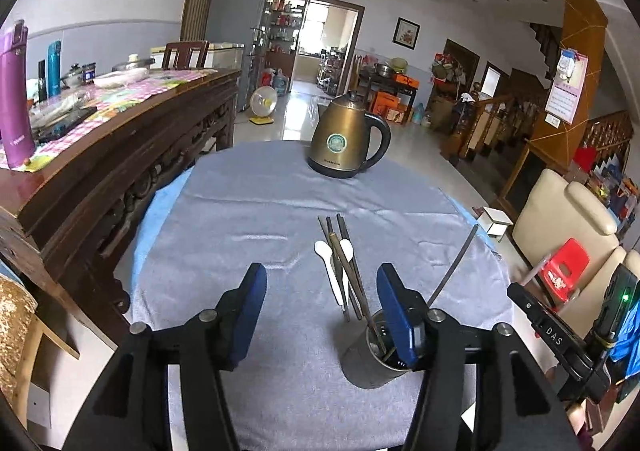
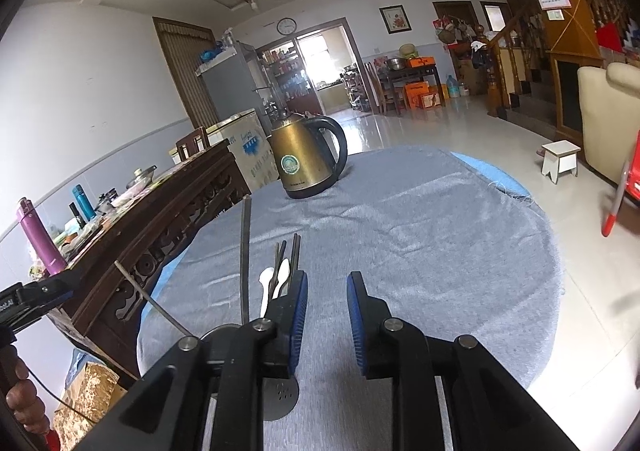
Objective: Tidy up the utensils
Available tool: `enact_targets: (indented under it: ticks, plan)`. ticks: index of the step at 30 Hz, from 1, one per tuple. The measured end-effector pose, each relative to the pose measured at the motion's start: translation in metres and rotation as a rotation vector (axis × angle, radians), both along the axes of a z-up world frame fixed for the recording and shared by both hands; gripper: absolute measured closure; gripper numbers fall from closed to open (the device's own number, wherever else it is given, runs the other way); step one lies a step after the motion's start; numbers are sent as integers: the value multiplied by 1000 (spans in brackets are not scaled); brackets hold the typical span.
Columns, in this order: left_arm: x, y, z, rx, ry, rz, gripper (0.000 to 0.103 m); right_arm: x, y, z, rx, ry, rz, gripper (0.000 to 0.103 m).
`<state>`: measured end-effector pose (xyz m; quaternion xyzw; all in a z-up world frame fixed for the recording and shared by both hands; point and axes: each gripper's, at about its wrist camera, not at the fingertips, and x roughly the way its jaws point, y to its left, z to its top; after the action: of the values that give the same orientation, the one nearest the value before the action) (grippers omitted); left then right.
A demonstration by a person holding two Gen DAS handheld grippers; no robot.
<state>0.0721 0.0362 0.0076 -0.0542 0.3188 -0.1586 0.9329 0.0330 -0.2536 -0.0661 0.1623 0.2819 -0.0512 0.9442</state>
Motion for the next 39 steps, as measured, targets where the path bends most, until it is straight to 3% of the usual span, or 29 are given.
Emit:
enact_targets:
  ticks: [15, 22, 26, 30, 35, 39]
  plan:
    - [-15, -1, 16, -36, 0, -11, 41, -22, -8, 21, -12, -41, -15, 81]
    - [-61, 4, 81, -35, -189, -36, 40, -47, -18, 43, -21, -100, -47, 80]
    - [-99, 7, 126, -24, -352, -62, 30, -57, -25, 54, -20, -134, -68, 80]
    - [-130, 10, 158, -3, -480, -49, 26, -59, -29, 55, -4, -137, -74, 80]
    - [-142, 12, 169, -7, -529, -62, 15, -61, -25, 56, -13, -140, -58, 80]
    - [-120, 12, 154, 3, -438, -42, 15, -58, -21, 53, -16, -122, -43, 80]
